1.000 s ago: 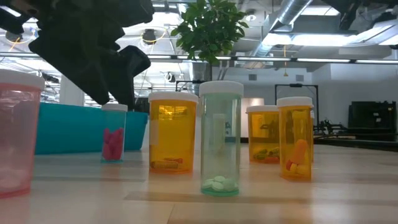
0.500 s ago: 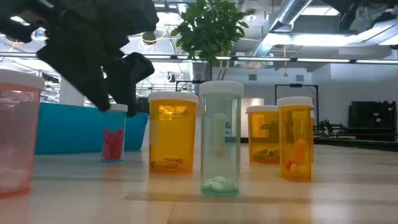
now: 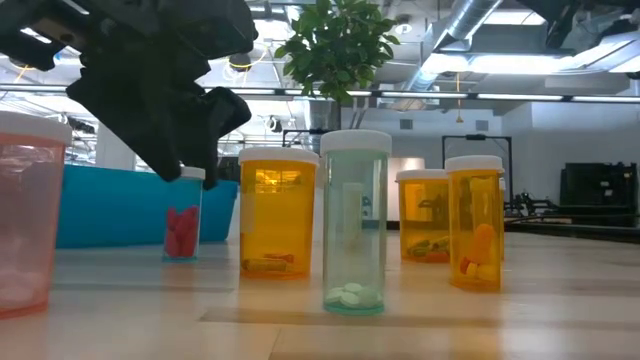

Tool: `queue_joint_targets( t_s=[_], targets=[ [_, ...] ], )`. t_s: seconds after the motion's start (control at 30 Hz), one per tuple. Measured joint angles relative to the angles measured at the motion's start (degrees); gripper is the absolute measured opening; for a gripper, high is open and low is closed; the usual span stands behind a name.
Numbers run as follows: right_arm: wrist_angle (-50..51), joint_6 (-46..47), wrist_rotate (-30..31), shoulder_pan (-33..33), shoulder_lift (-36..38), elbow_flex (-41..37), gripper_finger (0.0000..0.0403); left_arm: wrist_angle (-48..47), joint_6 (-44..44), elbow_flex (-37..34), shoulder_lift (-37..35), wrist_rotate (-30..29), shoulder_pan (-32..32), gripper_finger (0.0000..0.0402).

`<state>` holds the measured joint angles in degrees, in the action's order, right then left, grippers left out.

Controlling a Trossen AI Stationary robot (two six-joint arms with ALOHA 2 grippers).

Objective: Pick and place medicine bottles into bin by pill shape (circle, oval)
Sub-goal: Put the blue pill bottle into the blue bin

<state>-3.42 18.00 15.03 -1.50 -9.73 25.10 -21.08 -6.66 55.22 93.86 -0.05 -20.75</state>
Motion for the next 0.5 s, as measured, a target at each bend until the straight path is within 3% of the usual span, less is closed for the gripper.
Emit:
queue_joint_targets(
  t_s=[0.3, 0.5],
  targets=[
    [0.0, 0.0, 0.0, 0.0, 0.0, 0.0, 0.0210, 0.0, 1.1, 0.0, 0.0, -0.2, 0.0, 0.0108],
    [0.0, 0.0, 0.0, 0.0, 0.0, 0.0, 0.0210, -0.3, 0.2, 0.2, -0.6, -0.3, 0.0, 0.0105]
  ],
)
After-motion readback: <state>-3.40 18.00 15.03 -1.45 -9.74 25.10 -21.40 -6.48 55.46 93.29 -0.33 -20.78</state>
